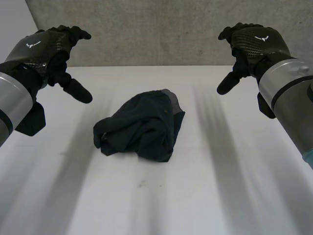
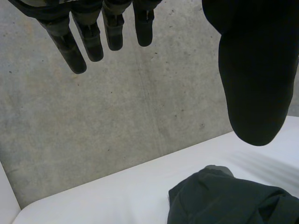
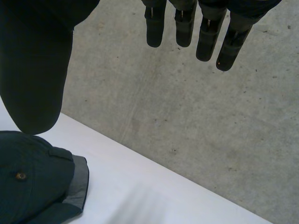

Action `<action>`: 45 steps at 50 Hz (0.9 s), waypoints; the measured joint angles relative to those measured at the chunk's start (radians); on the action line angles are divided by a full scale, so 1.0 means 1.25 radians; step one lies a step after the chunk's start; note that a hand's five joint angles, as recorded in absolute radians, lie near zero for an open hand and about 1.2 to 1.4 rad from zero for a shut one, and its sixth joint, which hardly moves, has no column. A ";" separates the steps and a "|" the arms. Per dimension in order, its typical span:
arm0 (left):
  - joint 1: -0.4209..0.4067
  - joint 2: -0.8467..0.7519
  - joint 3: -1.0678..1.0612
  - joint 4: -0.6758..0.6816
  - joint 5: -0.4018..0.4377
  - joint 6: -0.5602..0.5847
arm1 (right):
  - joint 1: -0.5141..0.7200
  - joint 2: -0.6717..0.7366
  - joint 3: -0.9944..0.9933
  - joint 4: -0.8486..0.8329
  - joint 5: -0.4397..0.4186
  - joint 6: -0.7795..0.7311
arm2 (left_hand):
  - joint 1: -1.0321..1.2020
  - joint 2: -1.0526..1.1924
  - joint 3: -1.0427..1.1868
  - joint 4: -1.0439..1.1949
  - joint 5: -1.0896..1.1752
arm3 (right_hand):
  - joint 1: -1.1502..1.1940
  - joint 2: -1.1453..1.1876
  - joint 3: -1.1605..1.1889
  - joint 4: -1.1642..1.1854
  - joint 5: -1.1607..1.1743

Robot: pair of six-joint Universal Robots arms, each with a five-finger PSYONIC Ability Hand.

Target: Fold the shorts.

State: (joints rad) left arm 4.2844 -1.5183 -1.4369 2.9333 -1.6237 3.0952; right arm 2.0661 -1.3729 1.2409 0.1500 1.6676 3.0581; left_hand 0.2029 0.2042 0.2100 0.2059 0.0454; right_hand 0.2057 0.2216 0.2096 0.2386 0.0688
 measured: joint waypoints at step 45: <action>-0.042 -0.473 0.046 0.212 -0.046 0.139 | -0.144 0.006 0.465 -0.468 -0.246 -0.162 | 0.706 0.778 0.771 0.789 0.744 | 0.000 0.000 0.000 0.000 0.000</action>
State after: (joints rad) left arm 4.2320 -2.1096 -1.3793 3.1984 -1.6815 3.2686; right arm 1.8863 -1.3652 1.8225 -0.4351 1.3607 2.8555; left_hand 1.0850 1.1764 1.1733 1.1923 0.9754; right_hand 0.2057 0.2216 0.2096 0.2386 0.0689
